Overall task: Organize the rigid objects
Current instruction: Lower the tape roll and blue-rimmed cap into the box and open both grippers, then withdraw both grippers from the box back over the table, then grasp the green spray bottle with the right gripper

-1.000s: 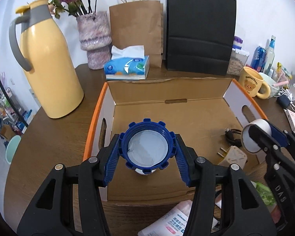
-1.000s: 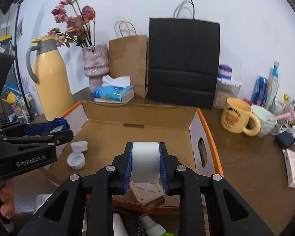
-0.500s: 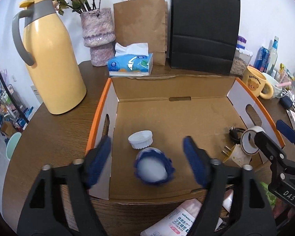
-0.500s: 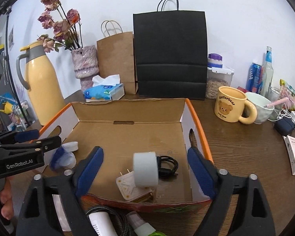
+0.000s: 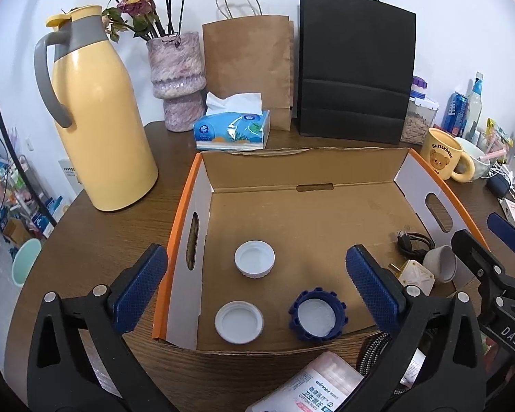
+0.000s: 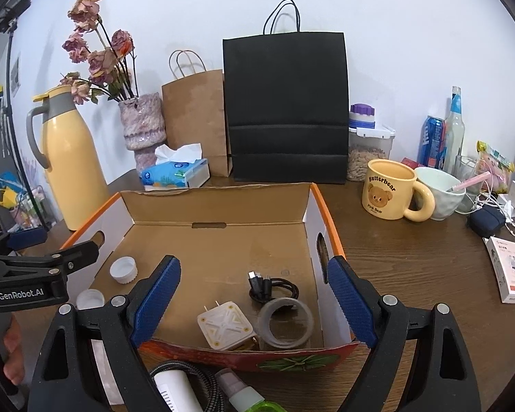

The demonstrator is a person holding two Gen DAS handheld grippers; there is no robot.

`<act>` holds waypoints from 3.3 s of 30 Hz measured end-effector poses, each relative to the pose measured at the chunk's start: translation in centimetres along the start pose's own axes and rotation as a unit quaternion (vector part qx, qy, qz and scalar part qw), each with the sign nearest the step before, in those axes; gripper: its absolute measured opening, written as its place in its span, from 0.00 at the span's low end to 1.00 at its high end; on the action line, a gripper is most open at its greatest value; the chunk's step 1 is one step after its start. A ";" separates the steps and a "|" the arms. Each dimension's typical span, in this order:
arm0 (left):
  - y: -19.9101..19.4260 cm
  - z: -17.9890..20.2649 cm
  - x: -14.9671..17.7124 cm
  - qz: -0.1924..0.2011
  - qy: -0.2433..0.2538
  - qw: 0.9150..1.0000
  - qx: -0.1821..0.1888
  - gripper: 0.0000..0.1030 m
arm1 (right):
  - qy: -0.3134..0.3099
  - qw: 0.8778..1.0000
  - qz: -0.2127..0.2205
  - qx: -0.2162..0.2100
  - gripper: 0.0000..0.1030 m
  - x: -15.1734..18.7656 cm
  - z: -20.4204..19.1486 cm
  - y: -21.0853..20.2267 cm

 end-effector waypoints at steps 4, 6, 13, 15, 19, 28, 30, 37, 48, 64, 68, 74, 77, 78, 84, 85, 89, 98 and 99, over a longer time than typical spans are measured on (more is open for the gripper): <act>-0.3 -0.1 0.0 0.004 -0.002 1.000 0.005 1.00 | -0.003 1.000 0.006 -0.001 0.89 0.0 -0.2 -0.6; -0.5 -0.1 0.1 0.007 -0.002 1.000 0.005 1.00 | -0.004 1.000 0.009 0.000 0.89 0.0 -0.2 -0.9; -1.8 0.0 0.3 0.019 -0.001 1.000 0.009 1.00 | -0.012 1.000 0.020 -0.001 0.89 0.2 -0.3 -2.2; -2.6 0.0 0.3 0.024 0.000 1.000 0.015 1.00 | -0.015 1.000 0.022 0.000 0.89 0.4 -0.3 -2.6; -3.9 0.2 0.4 0.030 0.007 0.999 0.022 1.00 | -0.019 1.000 0.023 -0.001 0.89 0.8 0.1 -3.8; -5.6 0.3 2.4 0.014 0.025 0.999 0.031 1.00 | -0.051 0.999 0.010 0.013 0.89 2.8 1.2 -6.2; -5.8 0.1 3.0 0.010 0.028 0.999 0.031 1.00 | -0.061 0.998 0.004 0.020 0.89 3.6 1.5 -6.6; -6.8 -0.9 5.0 -0.005 0.035 0.999 0.026 1.00 | -0.087 0.995 -0.038 0.030 0.89 6.7 2.9 -6.8; -7.5 -3.5 8.6 -0.028 0.028 0.999 0.019 1.00 | -0.121 0.986 -0.117 0.020 0.89 10.4 4.0 -4.7; -6.4 -6.1 10.8 -0.049 -0.015 0.998 0.028 1.00 | -0.145 0.976 -0.163 -0.017 0.57 11.0 2.4 -1.0; -6.2 -5.9 10.9 -0.051 -0.014 0.998 0.031 1.00 | -0.158 0.974 -0.163 -0.018 0.48 11.3 1.9 -1.1; -6.0 -5.5 11.1 -0.054 -0.011 0.998 0.036 1.00 | -0.152 0.975 -0.161 -0.008 0.41 12.0 1.5 -1.8; -6.0 -5.3 11.2 -0.054 -0.007 0.998 0.040 1.00 | -0.126 0.978 -0.162 -0.019 0.37 12.2 1.8 -2.3; -6.0 -5.2 11.3 -0.054 -0.006 0.998 0.041 1.00 | -0.118 0.979 -0.163 -0.019 0.36 12.3 1.9 -2.5; -6.0 -4.8 11.3 -0.053 -0.002 0.997 0.048 1.00 | -0.079 0.983 -0.164 -0.024 0.35 12.9 2.3 -3.4; -6.0 -4.6 11.3 -0.052 0.000 0.997 0.050 1.00 | -0.077 0.983 -0.165 -0.025 0.35 13.0 2.2 -3.4; -6.0 -3.9 11.2 -0.053 0.009 0.997 0.056 1.00 | -0.075 0.983 -0.165 -0.024 0.35 13.1 2.0 -3.6; -5.3 -2.2 11.0 -0.061 0.033 0.996 0.063 1.00 | -0.058 0.983 -0.168 -0.041 0.37 12.6 2.0 -3.0; -5.2 -2.1 10.9 -0.061 0.033 0.995 0.065 1.00 | -0.056 0.983 -0.168 -0.042 0.37 12.6 2.0 -2.9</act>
Point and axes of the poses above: each gripper's, at about its wrist camera, not at the fingertips, and y roughly the way its jaws point, z to its right, x to its underside, the point moved 5 cm from there along y, roughly the way its jaws point, and after that the axes turned 10 degrees about -z, right-handed, at the moved point
